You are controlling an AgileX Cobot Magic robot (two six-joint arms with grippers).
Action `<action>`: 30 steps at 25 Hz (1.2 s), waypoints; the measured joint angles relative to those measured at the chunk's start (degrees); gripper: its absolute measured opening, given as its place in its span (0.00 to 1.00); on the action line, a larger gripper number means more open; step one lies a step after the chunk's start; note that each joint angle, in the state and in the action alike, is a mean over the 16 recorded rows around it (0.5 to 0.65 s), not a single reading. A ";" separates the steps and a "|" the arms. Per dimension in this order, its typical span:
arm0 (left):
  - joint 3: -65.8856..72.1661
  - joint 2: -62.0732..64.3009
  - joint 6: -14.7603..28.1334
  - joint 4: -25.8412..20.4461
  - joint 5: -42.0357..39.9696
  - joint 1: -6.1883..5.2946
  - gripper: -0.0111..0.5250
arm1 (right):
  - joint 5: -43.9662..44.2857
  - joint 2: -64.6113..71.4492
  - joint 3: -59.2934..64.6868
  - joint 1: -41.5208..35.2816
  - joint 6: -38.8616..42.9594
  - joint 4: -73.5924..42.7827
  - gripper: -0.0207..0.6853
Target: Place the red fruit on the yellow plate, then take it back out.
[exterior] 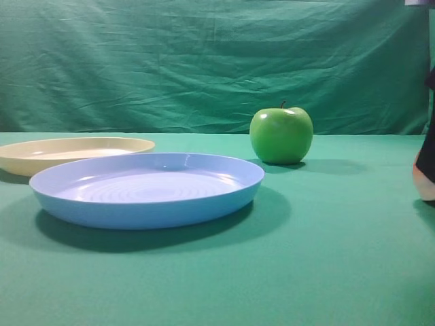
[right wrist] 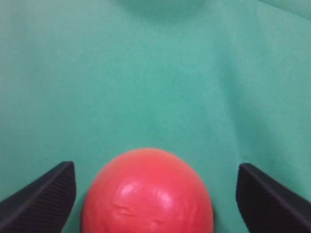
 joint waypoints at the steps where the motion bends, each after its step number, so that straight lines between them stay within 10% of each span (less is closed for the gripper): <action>1: 0.00 0.00 0.00 0.00 0.00 0.00 0.02 | 1.00 -0.99 -0.65 0.00 0.00 0.00 0.90; 8: 0.00 0.00 0.00 0.00 0.00 0.00 0.02 | 12.27 -10.70 -7.47 0.00 0.01 -0.07 0.80; 22: 0.00 0.00 0.00 0.00 0.00 0.00 0.02 | 38.58 -35.86 -16.80 0.00 0.89 1.73 0.12; 30: 0.00 0.00 0.00 0.00 0.00 0.00 0.02 | 42.52 -48.64 -14.71 0.00 1.14 5.29 0.03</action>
